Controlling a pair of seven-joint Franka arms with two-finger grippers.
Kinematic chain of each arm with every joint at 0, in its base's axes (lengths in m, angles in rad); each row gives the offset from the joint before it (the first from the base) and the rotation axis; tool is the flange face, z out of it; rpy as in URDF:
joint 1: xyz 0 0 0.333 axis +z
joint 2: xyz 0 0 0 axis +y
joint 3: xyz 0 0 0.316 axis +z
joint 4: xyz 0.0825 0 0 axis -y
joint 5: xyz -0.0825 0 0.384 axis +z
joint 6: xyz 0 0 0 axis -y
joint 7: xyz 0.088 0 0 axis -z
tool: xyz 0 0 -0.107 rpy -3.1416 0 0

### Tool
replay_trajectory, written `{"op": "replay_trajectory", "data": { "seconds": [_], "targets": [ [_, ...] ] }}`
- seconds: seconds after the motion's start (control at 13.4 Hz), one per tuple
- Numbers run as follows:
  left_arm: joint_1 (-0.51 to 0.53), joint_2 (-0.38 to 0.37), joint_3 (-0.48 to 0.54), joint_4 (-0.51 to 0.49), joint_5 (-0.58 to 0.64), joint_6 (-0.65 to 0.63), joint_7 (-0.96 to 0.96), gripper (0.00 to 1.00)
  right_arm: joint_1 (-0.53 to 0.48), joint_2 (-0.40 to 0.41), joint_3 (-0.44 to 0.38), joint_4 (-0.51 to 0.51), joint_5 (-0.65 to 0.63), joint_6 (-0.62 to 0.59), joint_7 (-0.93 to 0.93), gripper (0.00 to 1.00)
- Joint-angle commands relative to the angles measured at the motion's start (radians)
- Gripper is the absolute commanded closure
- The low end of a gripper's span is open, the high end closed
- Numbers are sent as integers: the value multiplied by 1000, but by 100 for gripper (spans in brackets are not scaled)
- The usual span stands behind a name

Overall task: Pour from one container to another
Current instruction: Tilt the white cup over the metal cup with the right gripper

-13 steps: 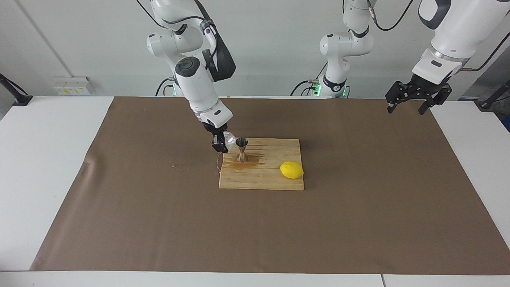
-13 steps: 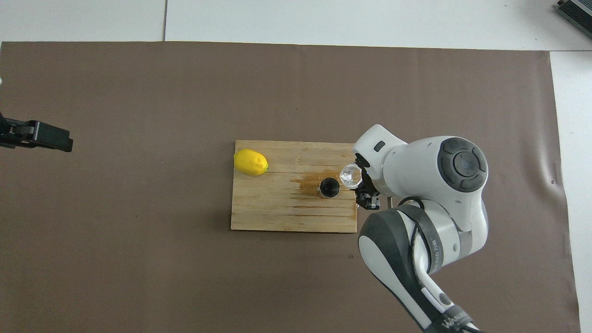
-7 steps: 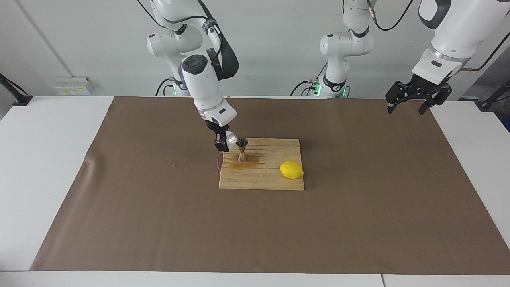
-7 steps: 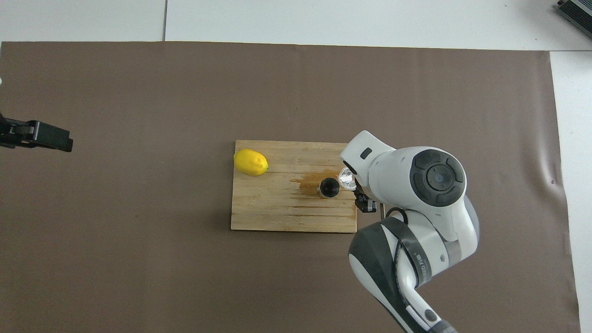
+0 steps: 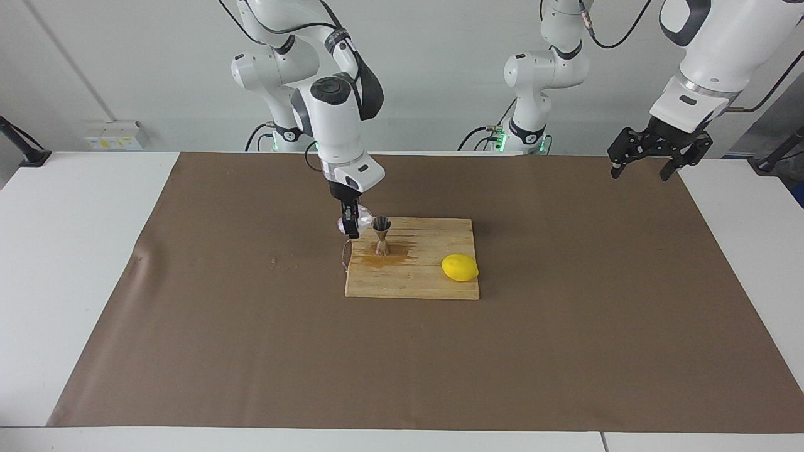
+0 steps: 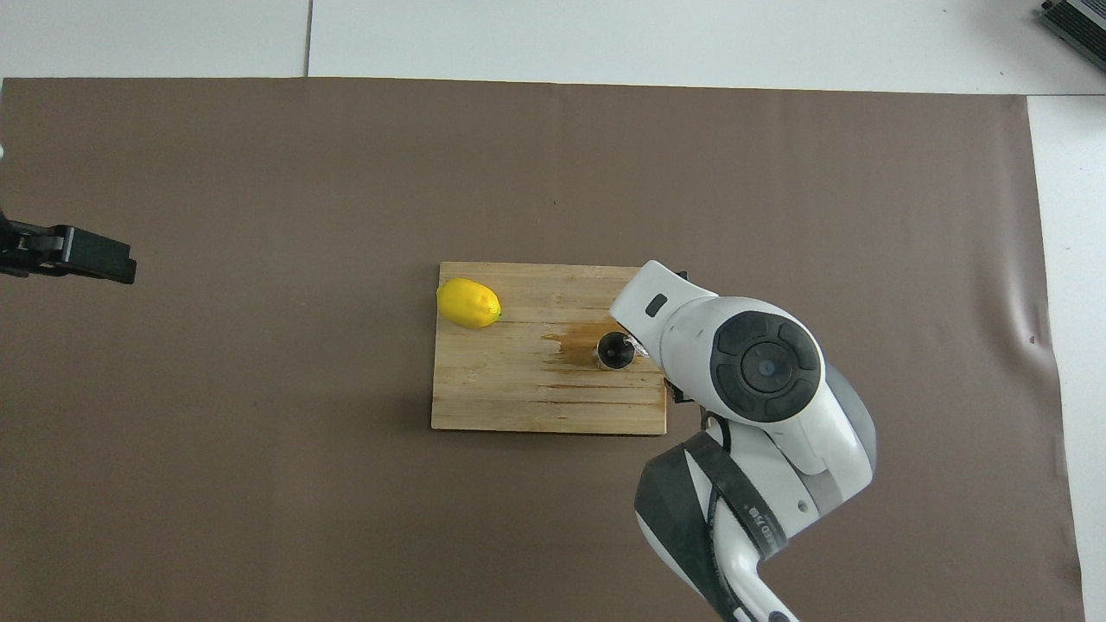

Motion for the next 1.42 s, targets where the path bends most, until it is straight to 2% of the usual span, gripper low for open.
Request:
{"op": "replay_trajectory", "data": {
  "seconds": [0.0, 0.52, 1.34],
  "targets": [
    [17, -27, -5, -26, -17, -7, 10, 0, -4, -33, 11, -19, -62, -14, 23, 81],
    [17, -27, -5, -26, -17, -7, 10, 0, 29, -43, 32, -42, -177, -20, 77, 82],
    [17, -25, -5, -26, -17, -7, 10, 0, 31, -36, 32, -48, -265, -29, 92, 82]
  ]
}}
